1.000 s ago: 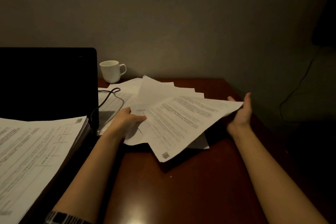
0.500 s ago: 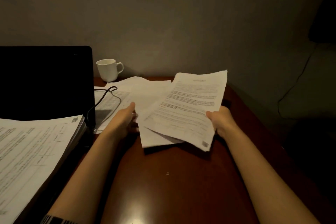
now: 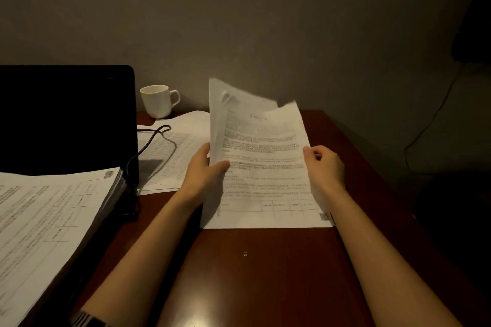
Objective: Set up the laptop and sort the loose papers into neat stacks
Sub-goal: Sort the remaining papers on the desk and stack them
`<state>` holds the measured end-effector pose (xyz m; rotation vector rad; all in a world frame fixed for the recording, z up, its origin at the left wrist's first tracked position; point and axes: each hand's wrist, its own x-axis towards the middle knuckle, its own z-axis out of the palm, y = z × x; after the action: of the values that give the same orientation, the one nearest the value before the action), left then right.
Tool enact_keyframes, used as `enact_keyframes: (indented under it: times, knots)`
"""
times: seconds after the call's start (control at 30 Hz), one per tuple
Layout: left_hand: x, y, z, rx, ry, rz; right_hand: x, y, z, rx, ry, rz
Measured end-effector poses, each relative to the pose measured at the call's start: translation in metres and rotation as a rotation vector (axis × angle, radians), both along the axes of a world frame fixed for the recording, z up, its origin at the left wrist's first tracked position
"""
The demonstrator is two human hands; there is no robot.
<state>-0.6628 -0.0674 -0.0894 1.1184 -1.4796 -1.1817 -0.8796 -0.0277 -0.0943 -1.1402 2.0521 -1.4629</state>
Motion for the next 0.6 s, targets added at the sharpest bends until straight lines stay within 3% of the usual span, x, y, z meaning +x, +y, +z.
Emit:
enact_keyframes:
  times: [0.07,0.17,0.27,0.43,0.53,0.6]
  knots:
    - [0.001,0.003,0.007,-0.101,0.067,0.036,-0.001,0.0,0.002,0.005,-0.081,0.095]
    - [0.003,0.008,0.016,-0.261,0.123,0.085,0.0,0.002,0.009,-0.076,-0.377,0.296]
    - [0.004,0.011,0.02,-0.483,0.108,0.15,0.006,0.005,0.015,-0.283,-0.199,0.283]
    - [0.001,0.019,0.021,-0.69,0.214,0.23,0.015,0.004,0.023,-0.509,-0.025,0.124]
    - [0.003,0.018,0.018,-0.657,0.285,0.258,0.016,0.007,0.022,-0.53,0.035,0.092]
    - [0.007,0.014,0.015,-0.544,0.251,0.215,0.015,0.008,0.019,-0.54,-0.037,0.139]
